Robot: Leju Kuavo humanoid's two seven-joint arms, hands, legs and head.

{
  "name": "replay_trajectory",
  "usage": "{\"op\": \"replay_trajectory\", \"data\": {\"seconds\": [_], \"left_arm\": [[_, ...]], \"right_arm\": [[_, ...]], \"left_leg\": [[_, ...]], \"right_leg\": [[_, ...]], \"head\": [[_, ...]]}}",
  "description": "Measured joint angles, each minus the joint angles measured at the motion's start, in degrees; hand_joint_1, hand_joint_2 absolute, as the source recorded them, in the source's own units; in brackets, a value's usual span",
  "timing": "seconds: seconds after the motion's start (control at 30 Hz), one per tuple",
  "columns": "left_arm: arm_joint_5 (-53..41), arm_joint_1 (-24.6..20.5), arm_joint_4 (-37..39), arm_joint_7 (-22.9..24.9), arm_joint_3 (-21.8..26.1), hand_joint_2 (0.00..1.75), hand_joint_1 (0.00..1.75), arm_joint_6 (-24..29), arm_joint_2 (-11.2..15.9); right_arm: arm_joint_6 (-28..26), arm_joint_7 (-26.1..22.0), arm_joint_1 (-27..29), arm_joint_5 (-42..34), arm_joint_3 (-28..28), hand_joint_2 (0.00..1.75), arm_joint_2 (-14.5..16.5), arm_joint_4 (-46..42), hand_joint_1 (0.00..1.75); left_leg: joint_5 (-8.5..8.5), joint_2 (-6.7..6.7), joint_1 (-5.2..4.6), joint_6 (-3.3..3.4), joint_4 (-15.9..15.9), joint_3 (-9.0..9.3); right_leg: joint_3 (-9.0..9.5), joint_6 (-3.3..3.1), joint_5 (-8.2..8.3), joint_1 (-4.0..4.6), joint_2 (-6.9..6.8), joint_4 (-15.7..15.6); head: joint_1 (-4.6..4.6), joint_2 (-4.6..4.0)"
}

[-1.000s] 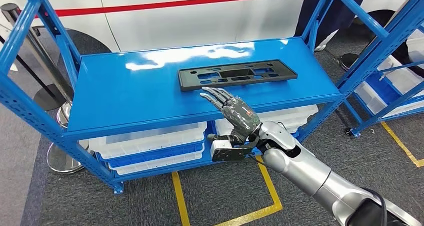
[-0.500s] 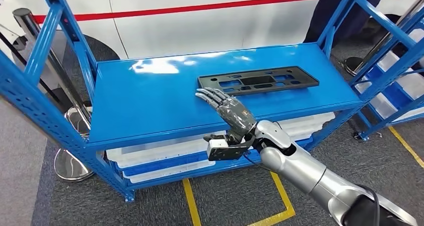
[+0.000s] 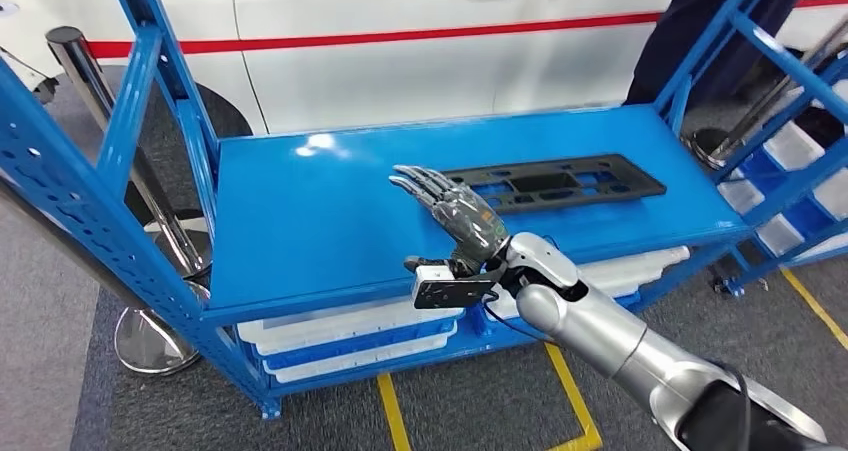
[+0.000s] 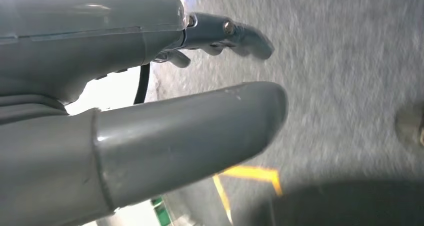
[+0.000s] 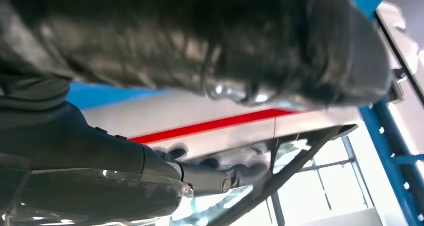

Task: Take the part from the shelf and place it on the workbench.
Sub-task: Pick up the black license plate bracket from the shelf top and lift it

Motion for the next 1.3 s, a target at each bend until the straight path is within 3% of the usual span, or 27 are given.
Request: {"op": "replay_trajectory", "data": {"seconds": [0.07, 0.1, 0.17, 0.2, 0.27, 0.33, 0.37, 0.4, 0.47, 0.5, 0.57, 0.6, 0.67, 0.73, 0.77, 0.83, 0.9, 0.93, 1.03, 1.1, 1.2, 1.23, 1.27, 1.3], "left_arm": [[0.0, -0.2, 0.0, 0.0, 0.0, 0.0, 0.0, 0.1, 0.0], [0.0, -0.4, 0.0, 0.0, 0.0, 0.0, 0.0, 0.1, 0.1], [0.1, -0.7, 0.0, 0.0, 0.0, 0.0, 0.0, 0.1, 0.4], [0.1, -0.7, 0.0, -0.1, 0.0, 0.0, 0.0, 0.1, 0.7], [0.4, -0.5, 0.0, -0.5, 0.0, 0.0, 0.0, 0.1, 1.1], [0.8, -0.3, 0.0, -0.9, 0.0, 0.0, 0.0, -0.2, 1.5], [0.9, -0.1, 0.0, -1.1, 0.0, 0.0, 0.0, -0.3, 1.5], [1.1, 0.0, 0.0, -1.2, 0.0, 0.0, 0.0, -0.5, 1.6], [1.4, -0.2, 0.0, -1.5, 0.0, 0.0, 0.0, -0.8, 1.7], [1.6, -0.3, 0.0, -1.6, 0.0, 0.0, 0.0, -0.9, 1.8], [1.9, -0.5, 0.0, -1.8, 0.0, 0.0, 0.0, -1.1, 1.8], [2.2, -0.6, 0.0, -1.9, 0.0, 0.0, 0.0, -1.2, 1.8], [2.7, -0.7, 0.0, -2.2, 0.0, 0.0, 0.0, -1.4, 1.8], [3.2, -0.7, 0.0, -2.4, 0.0, 0.0, 0.0, -1.6, 1.9], [3.4, -0.8, 0.0, -2.5, 0.0, 0.0, 0.0, -1.6, 1.9], [3.7, -0.8, 0.0, -2.8, 0.0, 0.0, 0.0, -1.7, 1.8], [3.8, -0.8, 0.0, -3.0, 0.0, 0.0, 0.0, -1.8, 1.8], [3.9, -0.8, 0.0, -3.1, 0.0, 0.0, 0.0, -1.8, 1.8], [4.2, -0.8, 0.0, -3.2, 0.0, 0.0, 0.0, -1.8, 1.9], [4.3, -0.7, 0.0, -3.3, 0.0, 0.0, 0.0, -1.8, 1.9], [4.4, -0.7, 0.0, -3.4, 0.0, 0.0, 0.0, -1.7, 1.9], [4.4, -0.7, 0.0, -3.4, 0.0, 0.0, 0.0, -1.6, 1.9], [4.4, -0.6, 0.0, -3.4, -0.1, 0.0, 0.0, -1.6, 1.9], [4.4, -0.6, 0.0, -3.4, -0.1, 0.0, 0.0, -1.6, 1.9]], "right_arm": [[-0.1, 0.0, -0.4, 0.0, -0.2, 0.0, 0.1, -0.2, 0.0], [0.0, 0.0, -0.5, 0.0, -0.2, 0.0, 0.1, -0.2, 0.0], [0.1, 0.0, -0.4, -0.2, -0.1, 0.0, 0.3, 0.0, 0.0], [0.3, -0.1, -0.1, -0.5, -0.1, 0.0, 0.5, 0.2, 0.0], [0.8, -0.1, 0.1, -1.7, -0.1, 0.0, 0.8, 0.4, 0.0], [1.5, -0.4, 0.0, -3.3, -0.1, 0.0, 1.2, 0.8, 0.0], [1.9, -0.6, -0.2, -3.9, -0.1, 0.0, 1.4, 1.1, 0.0], [2.2, -0.7, -0.4, -4.5, -0.1, 0.0, 1.8, 1.4, 0.0], [2.7, -0.8, -1.1, -5.1, -0.2, 0.0, 2.3, 2.0, 0.0], [2.9, -0.8, -1.5, -5.3, -0.2, 0.0, 2.6, 2.4, 0.0], [3.1, -0.7, -2.6, -5.6, -0.3, 0.0, 3.0, 3.0, 0.0], [3.2, -0.7, -3.2, -5.7, -0.4, 0.0, 3.2, 3.3, 0.0], [3.2, -0.7, -3.9, -5.7, -0.5, 0.0, 3.6, 4.0, 0.0], [3.2, -0.6, -4.1, -5.5, -0.5, 0.0, 4.0, 4.7, 0.0], [3.1, -0.6, -4.1, -5.3, -0.5, 0.0, 4.1, 5.0, 0.0], [3.0, -0.5, -4.1, -5.1, -0.5, 0.0, 4.3, 5.4, 0.0], [2.8, -0.2, -4.2, -5.0, -0.5, 0.0, 4.4, 5.7, 0.0], [2.7, 0.0, -4.2, -5.0, -0.5, 0.0, 4.5, 5.9, 0.0], [2.5, 0.1, -4.0, -5.1, -0.5, 0.0, 4.8, 6.3, 0.0], [2.4, 0.1, -3.8, -5.2, -0.5, 0.0, 4.9, 6.5, 0.0], [2.3, 0.1, -3.7, -5.2, -0.6, 0.0, 5.0, 6.8, 0.0], [2.3, 0.1, -3.5, -5.2, -0.6, 0.0, 5.0, 7.0, 0.0], [2.3, 0.1, -3.4, -5.2, -0.6, 0.0, 5.1, 7.1, 0.0], [2.3, 0.1, -3.3, -5.2, -0.6, 0.0, 5.1, 7.3, 0.0]], "left_leg": [[-0.72, 0.35, -0.5, -0.11, 0.0, 0.72], [-1.6, 0.65, -0.64, -0.37, 2.0, -0.14], [-3.36, 1.12, -0.09, -2.03, 8.5, -4.33], [-3.45, 1.2, 0.43, -2.99, 11.1, -6.43], [-0.32, 1.48, 1.66, -5.13, 11.3, -8.63], [4.27, 1.77, 2.74, -7.54, 6.8, -8.33], [5.09, 1.74, 2.96, -8.15, 5.5, -8.14], [4.88, 1.52, 2.93, -7.62, 5.1, -8.27], [3.36, 1.07, 2.63, -5.12, 6.4, -9.07], [3.0, 0.97, 2.55, -3.87, 6.7, -9.25], [2.82, 1.08, 2.58, -2.75, 6.5, -8.83], [2.77, 1.18, 2.6, -2.18, 6.2, -8.5], [2.64, 1.4, 2.59, -1.32, 5.7, -8.11], [2.54, 1.57, 2.59, -1.04, 5.6, -7.92], [2.47, 1.61, 2.59, -0.98, 5.6, -7.76], [2.29, 1.65, 2.64, -0.97, 5.6, -7.26], [2.26, 1.66, 2.54, -1.25, 5.2, -6.95], [2.38, 1.69, 2.43, -1.54, 5.0, -6.99], [2.84, 2.05, 2.45, -2.6, 4.2, -7.09], [1.48, 2.24, 2.57, -2.82, 6.0, -7.84], [-3.53, 2.29, 1.96, -2.29, 15.7, -12.36], [-4.39, 2.29, 1.57, -1.9, 18.6, -13.72], [-4.24, 2.28, 1.06, -1.32, 19.7, -14.29], [-3.0, 2.26, 0.47, -0.51, 18.7, -13.78]], "right_leg": [[4.34, 0.33, -0.53, -1.05, -0.18, -5.8], [6.55, 0.69, -0.95, -1.92, -0.4, -8.6], [8.74, 1.93, -1.87, -3.17, -1.14, -10.5], [9.3, 2.73, -2.41, -3.88, -1.43, -10.5], [10.11, 5.03, -4.1, -5.54, -1.8, -9.4], [10.16, 7.91, -6.55, -7.24, -1.79, -6.7], [9.6, 9.2, -7.81, -7.7, -1.66, -4.9], [8.61, 10.28, -8.82, -7.95, -1.49, -3.0], [6.92, 11.31, -9.64, -7.82, -1.14, -0.7], [6.56, 11.46, -9.7, -7.83, -1.05, -0.2], [6.11, 11.44, -10.49, -7.86, -1.57, 1.3], [5.17, 11.36, -11.5, -7.79, -1.97, 3.5], [1.31, 11.2, -14.3, -7.5, -2.58, 10.8], [-2.38, 11.01, -15.29, -7.37, -2.61, 16.4], [-2.9, 10.82, -14.12, -7.35, -2.61, 16.3], [-1.05, 10.36, -9.52, -7.33, -2.72, 10.5], [1.46, 10.46, -6.69, -7.01, -2.97, 4.1], [2.15, 10.85, -6.59, -6.81, -3.04, 2.1], [2.6, 12.26, -7.08, -6.52, -2.76, 0.3], [2.73, 12.55, -6.79, -6.48, -2.64, -0.1], [2.75, 12.14, -6.59, -5.5, -2.72, -0.2], [2.72, 11.88, -6.53, -4.98, -2.7, -0.2], [2.7, 11.61, -6.49, -4.43, -2.64, -0.2], [2.72, 11.33, -6.44, -3.81, -2.52, -0.2]], "head": [[0.05, 0.0], [0.06, 0.0], [-0.01, -0.01], [-0.01, -0.01], [-0.02, 0.0], [-0.05, 0.0], [-0.1, 0.0], [-0.15, 0.0], [-0.1, 0.0], [-0.04, 0.0], [0.04, 0.0], [0.04, 0.0], [0.06, 0.0], [0.05, 0.0], [0.05, 0.0], [0.04, -0.01], [0.04, -0.01], [0.03, -0.01], [0.01, -0.01], [0.01, -0.01], [0.0, 0.0], [0.01, 0.0], [0.0, 0.0], [0.01, 0.0]]}}
